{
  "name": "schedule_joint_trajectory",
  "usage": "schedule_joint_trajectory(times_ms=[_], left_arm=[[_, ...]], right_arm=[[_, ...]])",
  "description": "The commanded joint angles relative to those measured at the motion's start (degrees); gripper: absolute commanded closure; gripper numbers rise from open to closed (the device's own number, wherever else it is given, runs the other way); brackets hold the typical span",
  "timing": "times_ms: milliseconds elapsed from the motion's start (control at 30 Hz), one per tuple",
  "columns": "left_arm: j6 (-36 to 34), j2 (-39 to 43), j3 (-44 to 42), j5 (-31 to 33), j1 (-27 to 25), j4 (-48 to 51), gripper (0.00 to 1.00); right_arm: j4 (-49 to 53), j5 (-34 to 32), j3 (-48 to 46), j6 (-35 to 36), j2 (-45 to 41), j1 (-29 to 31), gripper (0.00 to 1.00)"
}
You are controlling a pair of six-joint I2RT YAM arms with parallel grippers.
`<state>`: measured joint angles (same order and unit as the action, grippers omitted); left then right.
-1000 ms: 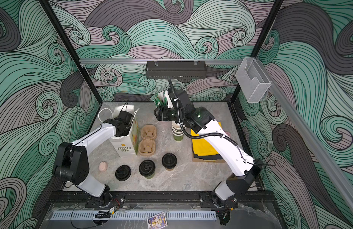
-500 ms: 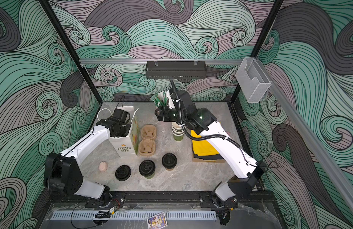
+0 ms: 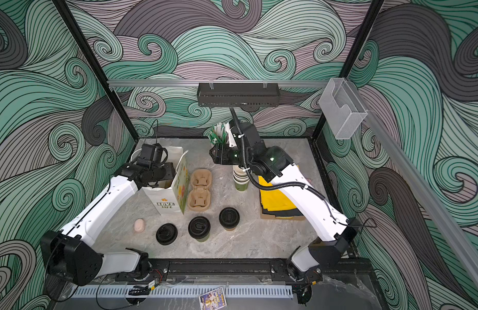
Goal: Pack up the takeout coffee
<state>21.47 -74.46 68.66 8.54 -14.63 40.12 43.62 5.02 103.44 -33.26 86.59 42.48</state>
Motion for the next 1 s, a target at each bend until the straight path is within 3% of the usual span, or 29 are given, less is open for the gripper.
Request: schedule_joint_trajectory(times_ms=[0,300,467,567,733,833,967], left_arm=[[0.06,1.66,3.87,-1.18,0.31,-1.54,0.41],[0.41,3.24,12.02,-4.73,0.38,0.4,0.37],[0.58,4.97,23.09,-7.83,0.32,5.25,0.37],[1.77,4.49,34.31,-4.69,0.37,14.09,0.32],[5.01,1.13,51.84,6.77,0.41,40.27,0.22],[8.53,2.33,50.63,10.05,0.5,49.93,0.11],[11.42,5.35,42.26,6.46,0.99,52.04,0.03]], right_arm=[[0.83,0.43,0.84,-0.15,0.16,-0.12,0.31],[1.99,0.58,1.74,0.29,0.68,-0.12,0.31],[4.2,1.24,3.65,1.23,1.79,-0.08,0.31],[6.36,4.03,7.03,3.32,3.9,1.05,0.3],[14.41,5.4,15.66,8.32,11.03,8.68,0.27],[14.63,4.09,17.49,6.94,14.5,12.24,0.27],[11.46,1.96,18.1,2.65,18.8,15.49,0.27]])
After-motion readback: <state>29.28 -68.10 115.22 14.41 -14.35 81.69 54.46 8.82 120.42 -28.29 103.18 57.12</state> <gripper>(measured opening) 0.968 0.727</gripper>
